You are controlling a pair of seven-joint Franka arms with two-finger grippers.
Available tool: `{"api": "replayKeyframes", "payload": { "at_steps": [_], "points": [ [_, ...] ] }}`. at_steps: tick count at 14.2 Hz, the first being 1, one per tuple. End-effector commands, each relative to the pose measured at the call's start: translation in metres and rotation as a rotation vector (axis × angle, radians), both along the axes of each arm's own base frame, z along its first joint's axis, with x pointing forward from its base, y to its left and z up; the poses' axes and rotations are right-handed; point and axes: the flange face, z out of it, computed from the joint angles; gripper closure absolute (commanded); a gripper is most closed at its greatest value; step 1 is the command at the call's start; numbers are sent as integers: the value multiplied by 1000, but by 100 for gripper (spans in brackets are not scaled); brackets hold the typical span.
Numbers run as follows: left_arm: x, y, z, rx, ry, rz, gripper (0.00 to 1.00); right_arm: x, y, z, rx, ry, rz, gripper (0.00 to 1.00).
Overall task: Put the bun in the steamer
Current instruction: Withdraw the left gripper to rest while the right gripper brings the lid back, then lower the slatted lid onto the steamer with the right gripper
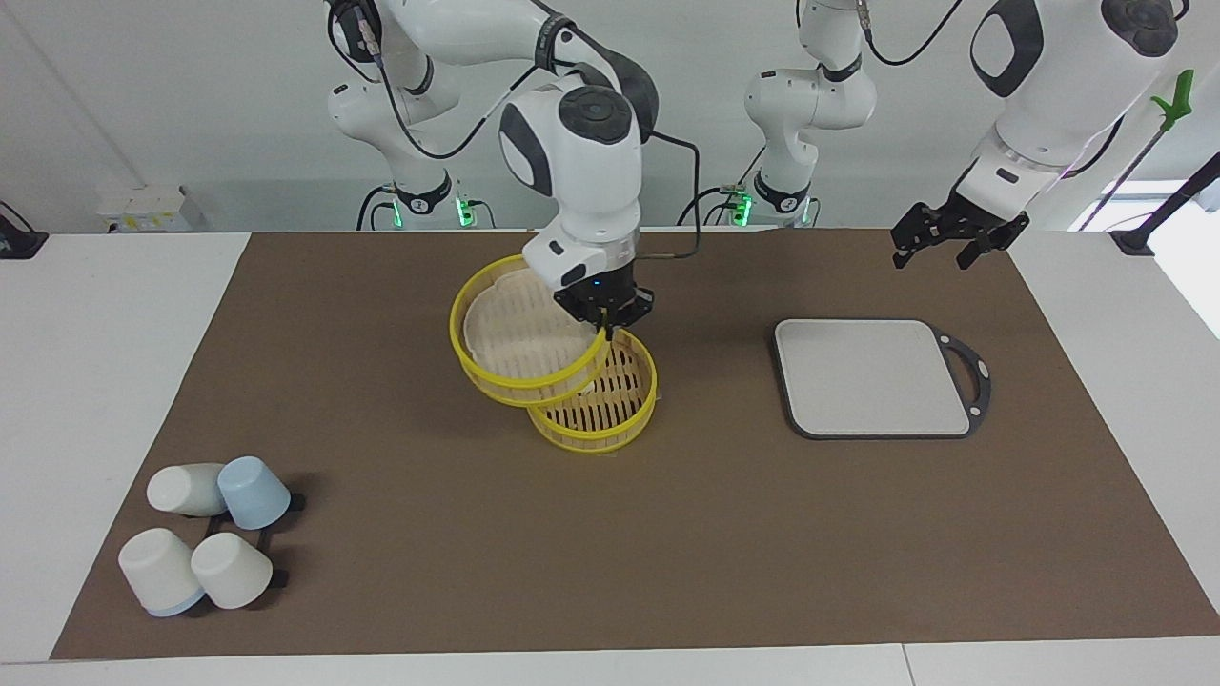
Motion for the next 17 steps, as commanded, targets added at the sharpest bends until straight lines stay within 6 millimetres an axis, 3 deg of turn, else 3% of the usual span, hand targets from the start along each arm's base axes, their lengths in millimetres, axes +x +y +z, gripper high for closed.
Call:
{"api": "replayKeyframes", "payload": {
  "at_steps": [1,6,8,11,15,17],
  "points": [
    [-7,4,8,20,8,-6,0,12,2,0,14,-45,-8,100],
    [-3,-6,5,25,8,-22,0,3,10,-27,16,-46,2,100],
    [0,-19,4,41,7,-48,0,0,15,-37,21,-54,12,100],
    [4,-21,-1,42,12,-52,0,-3,16,-49,24,-56,15,100],
    [-1,-20,9,38,-8,-51,0,-5,12,-71,6,-41,26,100],
    [-3,-20,11,37,-15,-51,0,-5,12,-72,10,-43,28,100]
  ]
}}
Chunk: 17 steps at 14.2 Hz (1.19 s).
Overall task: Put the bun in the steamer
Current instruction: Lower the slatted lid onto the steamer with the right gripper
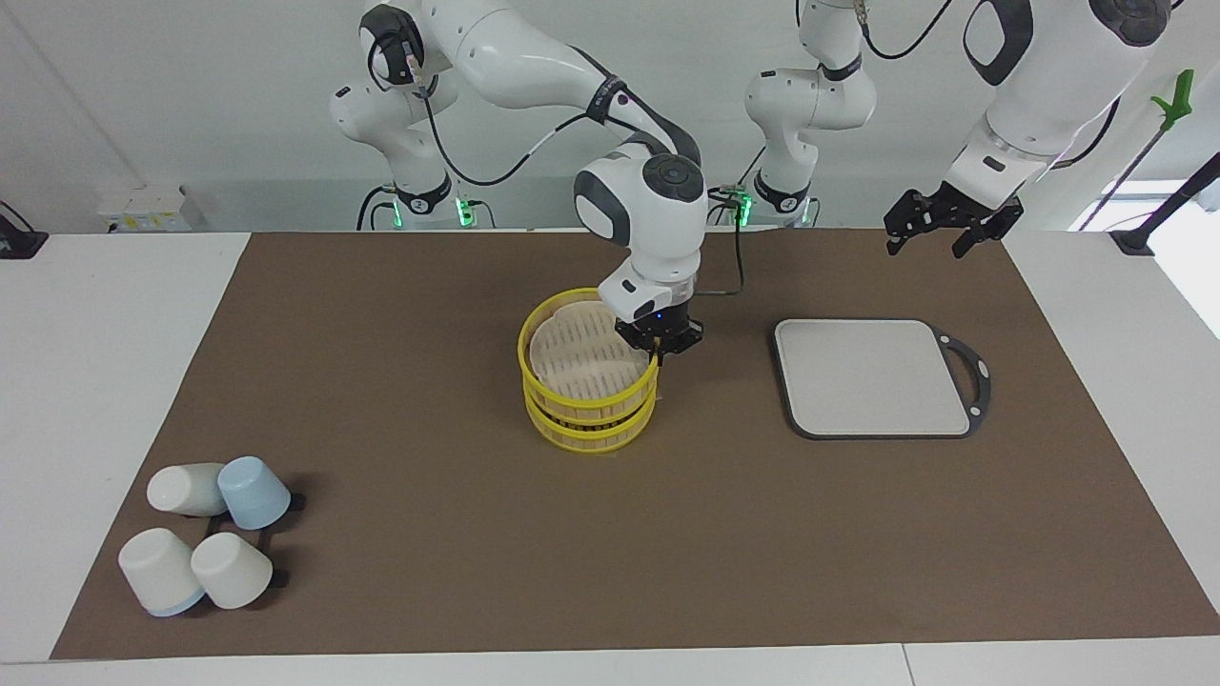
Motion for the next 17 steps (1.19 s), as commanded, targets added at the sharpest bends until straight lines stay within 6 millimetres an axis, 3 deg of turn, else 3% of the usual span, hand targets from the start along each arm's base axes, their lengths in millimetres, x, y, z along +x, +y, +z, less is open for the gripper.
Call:
{"api": "replayKeyframes", "payload": {
  "at_steps": [1,4,9,17],
  "points": [
    [-2,4,11,17,-27,3,0,-2,-1,0,5,-27,4,100],
    [0,15,9,16,-37,18,0,-2,-1,0,13,-38,4,100],
    [0,12,8,16,-42,12,0,9,-5,4,40,-75,27,100],
    [0,12,8,17,-42,8,0,2,-6,-8,30,-57,46,100]
  ]
}}
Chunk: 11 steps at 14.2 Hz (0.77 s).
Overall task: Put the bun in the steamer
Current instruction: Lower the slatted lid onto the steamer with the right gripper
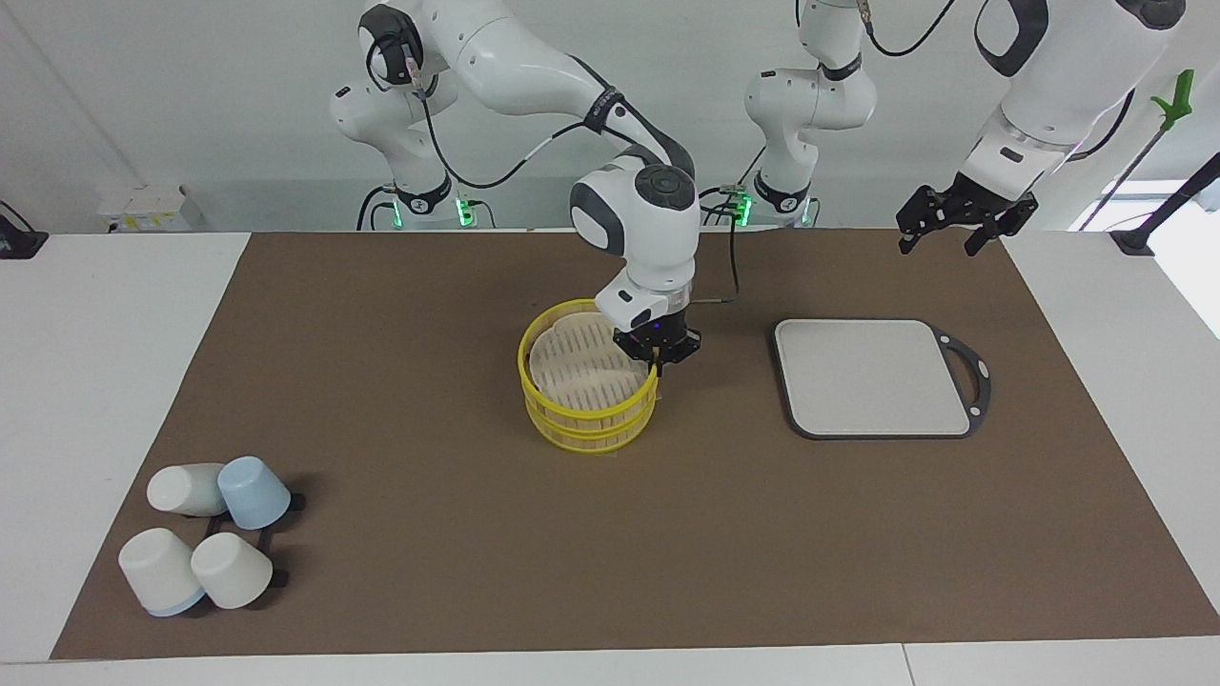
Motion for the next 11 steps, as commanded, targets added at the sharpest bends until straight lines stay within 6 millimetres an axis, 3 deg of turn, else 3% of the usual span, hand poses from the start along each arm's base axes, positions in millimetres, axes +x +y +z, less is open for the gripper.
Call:
{"api": "replayKeyframes", "payload": {
  "at_steps": [1,2,3,7,9,11],
  "points": [
    [-1,0,4,18,-20,-11,0,-4,-4,-1,5,-14,25,100],
    [-2,0,4,20,-18,-8,0,-3,-5,-3,4,-14,25,62],
    [-2,-1,4,20,-14,-7,0,-5,-4,-3,5,-15,24,4],
    [-2,1,4,20,-14,-12,0,5,-14,23,14,-32,6,0],
    [-2,0,3,20,-14,-15,0,13,-45,54,-3,-26,-3,0],
    [-2,-2,4,20,-17,-16,0,28,-100,88,-37,-6,71,0]
  ]
}}
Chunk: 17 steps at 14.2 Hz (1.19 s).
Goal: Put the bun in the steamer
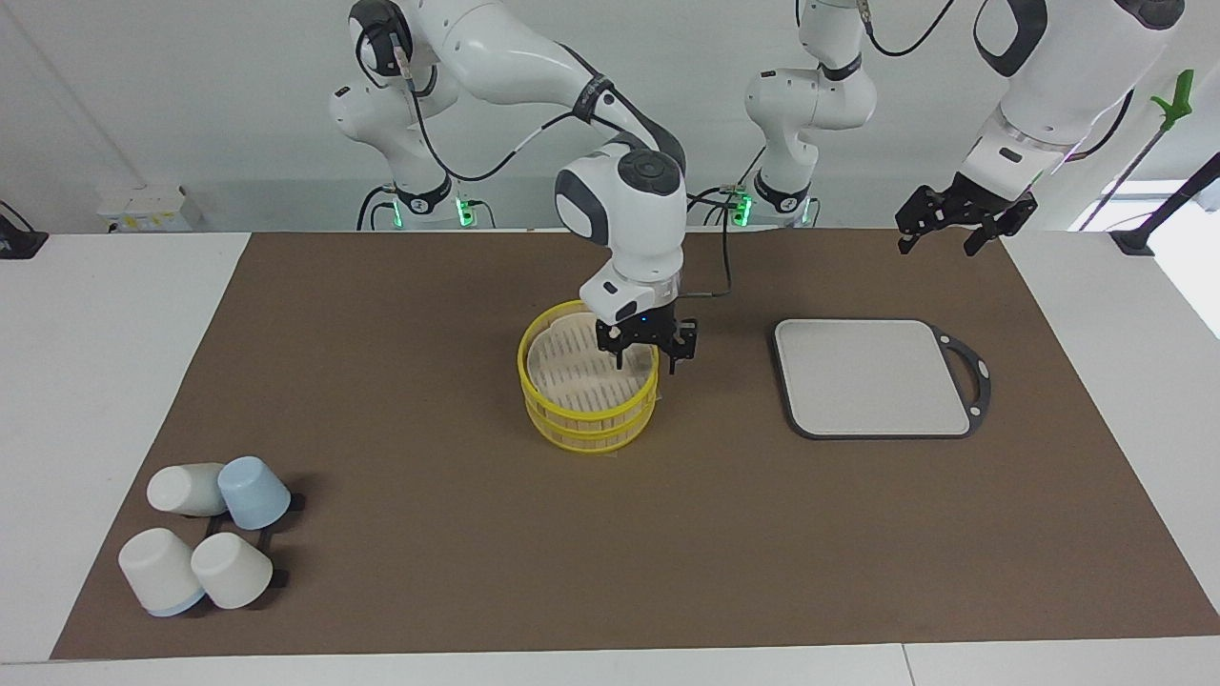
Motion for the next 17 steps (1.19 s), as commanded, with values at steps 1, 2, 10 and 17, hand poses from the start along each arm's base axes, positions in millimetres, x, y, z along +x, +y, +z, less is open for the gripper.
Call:
{"api": "replayKeyframes", "payload": {
  "at_steps": [1,2,10,17],
  "points": [
    [-2,-1,4,20,-17,-15,0,15,-86,52,-46,30,109,0],
    [-2,-1,4,20,-15,-15,0,17,-110,61,-63,52,143,0],
    [-2,-5,4,20,-17,-19,0,-18,-340,103,-75,93,232,0],
    [-2,-6,5,18,-18,-22,0,-19,-395,119,-49,123,228,0]
  ]
}}
